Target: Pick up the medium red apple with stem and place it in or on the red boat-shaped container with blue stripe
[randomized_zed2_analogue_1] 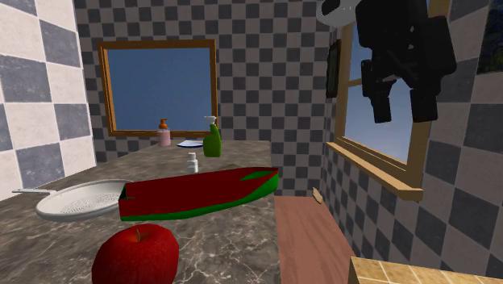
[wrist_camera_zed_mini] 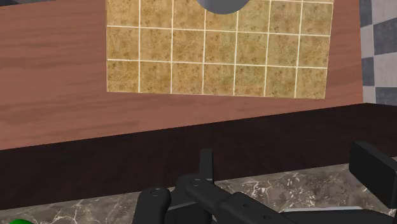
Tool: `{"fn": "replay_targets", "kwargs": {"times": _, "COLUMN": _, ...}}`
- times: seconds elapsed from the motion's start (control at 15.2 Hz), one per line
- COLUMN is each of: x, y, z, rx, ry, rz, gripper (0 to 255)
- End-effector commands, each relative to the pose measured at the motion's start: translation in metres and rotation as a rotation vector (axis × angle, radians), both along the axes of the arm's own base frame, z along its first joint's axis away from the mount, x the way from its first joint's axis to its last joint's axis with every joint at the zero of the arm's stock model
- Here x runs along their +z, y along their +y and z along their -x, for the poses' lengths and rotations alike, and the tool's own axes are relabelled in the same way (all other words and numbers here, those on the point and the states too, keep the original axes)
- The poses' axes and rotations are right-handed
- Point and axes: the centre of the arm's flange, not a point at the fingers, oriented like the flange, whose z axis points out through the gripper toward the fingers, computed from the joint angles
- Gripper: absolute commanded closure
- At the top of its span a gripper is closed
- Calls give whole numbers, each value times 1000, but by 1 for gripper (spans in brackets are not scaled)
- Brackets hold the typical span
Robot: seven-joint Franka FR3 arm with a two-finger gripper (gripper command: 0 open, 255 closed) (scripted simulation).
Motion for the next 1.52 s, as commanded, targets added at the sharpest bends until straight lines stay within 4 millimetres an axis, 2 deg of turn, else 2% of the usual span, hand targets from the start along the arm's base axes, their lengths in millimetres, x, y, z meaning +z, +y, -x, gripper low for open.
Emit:
{"fn": "replay_targets", "kwargs": {"times": 0.0, "x": 0, "y": 0, "z": 0, "rx": 0, "ry": 0, "rz": 0, "gripper": 0}}
{"fn": "replay_targets", "kwargs": {"times": 0.73, "x": -69, "y": 9, "z": -92, "rx": 158, "ry": -233, "rz": -20, "gripper": 0}}
{"fn": "replay_targets", "kwargs": {"times": 1.45, "x": -115, "y": 35, "z": -194, "rx": 316, "ry": -465, "rz": -40, "gripper": 0}}
